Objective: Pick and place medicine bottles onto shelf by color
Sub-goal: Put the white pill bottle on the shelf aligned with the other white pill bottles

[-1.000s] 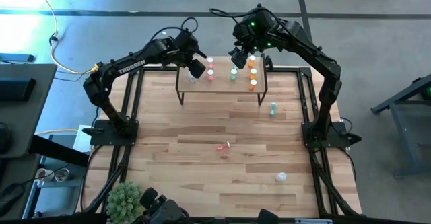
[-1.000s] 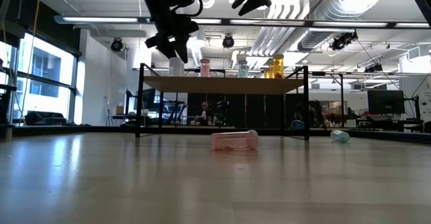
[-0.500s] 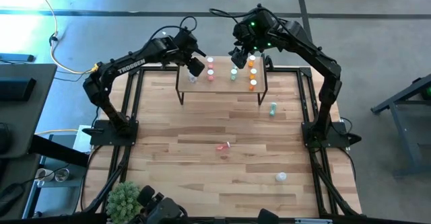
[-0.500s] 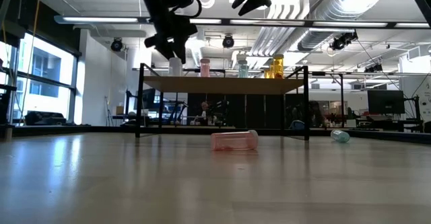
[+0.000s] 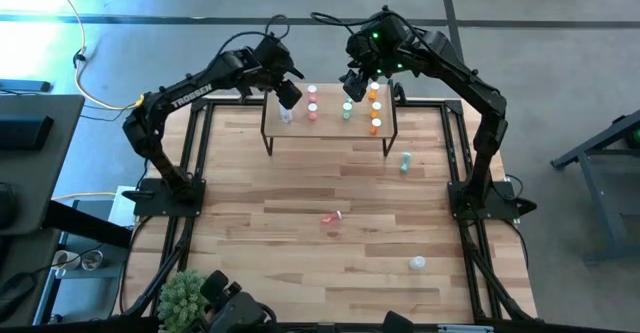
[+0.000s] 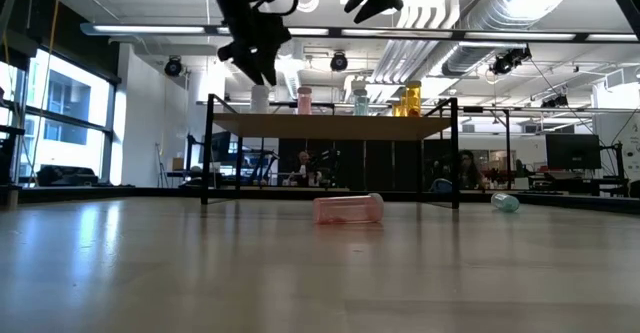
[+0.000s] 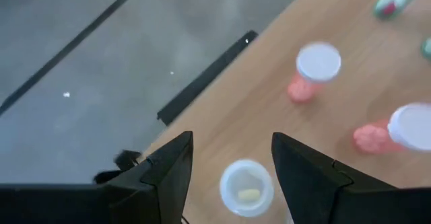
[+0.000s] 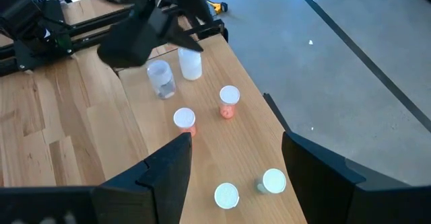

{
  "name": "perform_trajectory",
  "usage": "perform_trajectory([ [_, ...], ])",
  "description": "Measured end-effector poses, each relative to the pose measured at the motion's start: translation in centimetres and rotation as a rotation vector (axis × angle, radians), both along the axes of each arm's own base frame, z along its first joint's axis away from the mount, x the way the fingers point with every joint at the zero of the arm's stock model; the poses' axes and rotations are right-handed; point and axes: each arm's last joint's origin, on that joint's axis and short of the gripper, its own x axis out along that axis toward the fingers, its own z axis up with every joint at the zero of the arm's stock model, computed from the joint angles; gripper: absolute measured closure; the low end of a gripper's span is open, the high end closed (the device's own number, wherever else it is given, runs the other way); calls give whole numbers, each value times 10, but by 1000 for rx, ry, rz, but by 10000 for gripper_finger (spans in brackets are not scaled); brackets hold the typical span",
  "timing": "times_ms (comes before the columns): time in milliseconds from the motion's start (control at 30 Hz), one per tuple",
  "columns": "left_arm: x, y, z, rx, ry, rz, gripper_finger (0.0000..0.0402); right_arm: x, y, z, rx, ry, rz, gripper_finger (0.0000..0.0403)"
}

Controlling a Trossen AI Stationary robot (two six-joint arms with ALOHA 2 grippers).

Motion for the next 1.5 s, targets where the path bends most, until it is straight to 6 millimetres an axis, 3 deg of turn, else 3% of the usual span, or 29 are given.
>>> perform_trajectory([
  [200, -2, -2, 20, 17, -15, -29, 208, 0, 0, 0, 0, 0, 0, 181],
  [500, -6, -18, 31, -111, -11, -137, 217, -4, 4, 2, 6, 10, 5, 181],
  [767, -7, -55, 38, -76, -100, -205, 224, -14, 18, 3, 36, 82, 35, 181],
  [967, -18, -85, 50, 5, -224, -218, 225, -15, 33, -4, 92, 178, 71, 181],
  [1133, -29, -107, 44, 60, -262, -202, 224, -15, 44, -7, 118, 232, 100, 181],
  [1500, -43, -142, 11, 157, -484, -264, 227, -12, 75, -11, 190, 299, 123, 181],
])
